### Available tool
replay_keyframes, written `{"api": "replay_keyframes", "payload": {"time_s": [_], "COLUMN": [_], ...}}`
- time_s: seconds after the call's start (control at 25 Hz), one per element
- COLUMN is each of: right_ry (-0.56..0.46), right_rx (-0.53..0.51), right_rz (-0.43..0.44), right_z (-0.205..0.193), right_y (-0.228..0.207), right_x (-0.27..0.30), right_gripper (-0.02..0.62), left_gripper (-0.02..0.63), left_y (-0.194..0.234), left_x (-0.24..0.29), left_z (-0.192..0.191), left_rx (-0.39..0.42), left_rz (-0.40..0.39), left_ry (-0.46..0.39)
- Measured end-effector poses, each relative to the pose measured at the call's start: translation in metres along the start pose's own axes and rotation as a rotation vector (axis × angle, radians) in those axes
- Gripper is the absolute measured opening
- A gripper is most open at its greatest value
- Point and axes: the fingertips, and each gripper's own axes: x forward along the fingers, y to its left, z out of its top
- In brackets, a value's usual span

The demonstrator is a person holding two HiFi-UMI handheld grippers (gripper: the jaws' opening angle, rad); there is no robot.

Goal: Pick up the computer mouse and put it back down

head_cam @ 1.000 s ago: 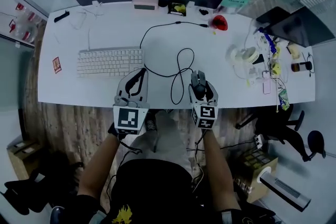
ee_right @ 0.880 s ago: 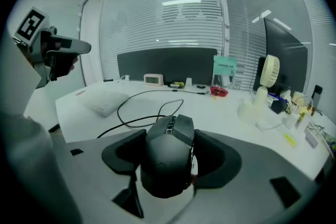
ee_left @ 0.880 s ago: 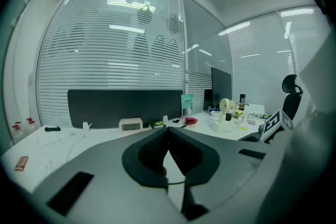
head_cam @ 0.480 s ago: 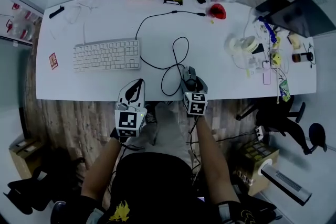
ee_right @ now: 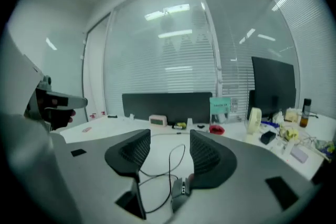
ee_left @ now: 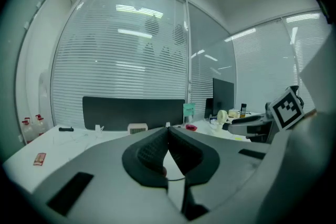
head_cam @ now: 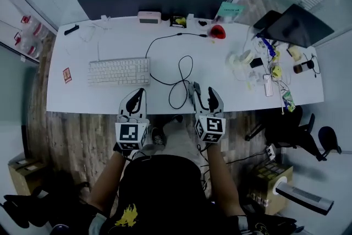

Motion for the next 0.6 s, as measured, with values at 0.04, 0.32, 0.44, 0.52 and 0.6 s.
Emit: {"api": "replay_keyframes", "payload": {"time_s": [0.04, 0.32, 0.44, 0.52, 0.6], "right_ry": [-0.046, -0.317, -0.413, -0.471, -0.513], "right_rx": [-0.013, -0.120, -0.138, -0.161, -0.168], "right_rz": [0.006, 0.031, 0.030, 0.030, 0.047], "right_z": [0.021, 0.142, 0.179, 0.201, 0.218], "right_y": [0.004, 0.032, 0.040, 0.043, 0.046], "right_x": [-0.009, -0.070, -0.096, -0.114, -0.131], "right_gripper": [0.248, 0.121, 0.059, 0.035, 0.017], "left_gripper": [0.011, 0.011, 0.011, 0.011, 0.011], "left_y": [0.000, 0.001, -0.004, -0.008, -0.013], "left_x": [-0.005, -0.044, -0.058, -0.068, -0.080], "left_z": [0.013, 0.105, 0.137, 0.155, 0.170], "left_rx": [0.006, 0.058, 0.112, 0.143, 0.159], "left_rz": [0.007, 0.041, 0.035, 0.032, 0.034], "left_ry": [-0.021, -0.216, -0.279, -0.318, -0.344]}}
